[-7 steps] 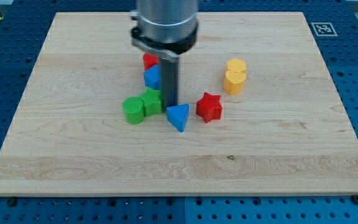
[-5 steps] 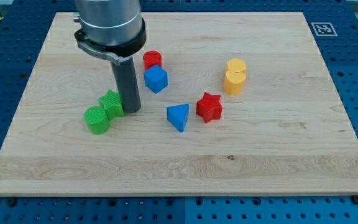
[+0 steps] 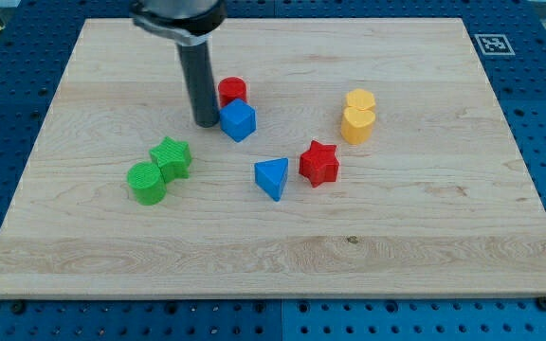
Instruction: Slide the blue cube closer to the red star and blue triangle
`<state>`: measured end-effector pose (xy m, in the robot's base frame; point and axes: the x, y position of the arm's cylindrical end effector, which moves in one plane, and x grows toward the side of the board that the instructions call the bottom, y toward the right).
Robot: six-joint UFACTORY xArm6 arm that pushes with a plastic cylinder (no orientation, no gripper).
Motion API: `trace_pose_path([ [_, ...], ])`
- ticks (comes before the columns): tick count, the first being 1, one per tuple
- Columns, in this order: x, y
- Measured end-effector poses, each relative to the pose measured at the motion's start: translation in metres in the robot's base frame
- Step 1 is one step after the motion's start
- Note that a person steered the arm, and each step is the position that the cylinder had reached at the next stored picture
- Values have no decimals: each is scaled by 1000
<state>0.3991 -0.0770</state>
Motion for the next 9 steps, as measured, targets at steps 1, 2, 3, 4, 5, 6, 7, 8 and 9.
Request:
trace_pose_path([
  [1, -3, 35],
  [2, -5, 52],
  [3, -4, 54],
  [4, 1, 59],
  [5, 7, 74],
  [6, 16, 92],
  [7, 36, 106],
  [8, 50, 115],
  [9, 65, 115],
])
